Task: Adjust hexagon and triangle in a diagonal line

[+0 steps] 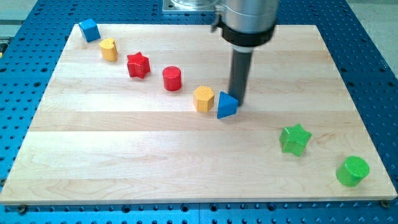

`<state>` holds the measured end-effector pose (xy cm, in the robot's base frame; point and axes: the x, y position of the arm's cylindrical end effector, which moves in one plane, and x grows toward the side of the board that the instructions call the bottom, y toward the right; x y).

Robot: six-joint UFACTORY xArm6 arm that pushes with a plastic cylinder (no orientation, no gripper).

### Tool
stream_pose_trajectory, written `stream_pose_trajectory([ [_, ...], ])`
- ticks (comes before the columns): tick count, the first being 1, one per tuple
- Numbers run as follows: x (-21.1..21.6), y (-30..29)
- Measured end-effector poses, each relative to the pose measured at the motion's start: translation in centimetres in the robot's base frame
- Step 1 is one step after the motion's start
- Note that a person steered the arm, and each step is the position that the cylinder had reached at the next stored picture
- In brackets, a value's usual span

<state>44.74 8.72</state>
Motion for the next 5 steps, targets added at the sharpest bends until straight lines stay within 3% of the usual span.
stream_pose_trajectory([
  [1,1.5,1.4],
  [2,-3.2,1.2],
  [3,-3.8,-3.8],
  [4,-3.2,-8.0],
  [5,0.3,-8.0],
])
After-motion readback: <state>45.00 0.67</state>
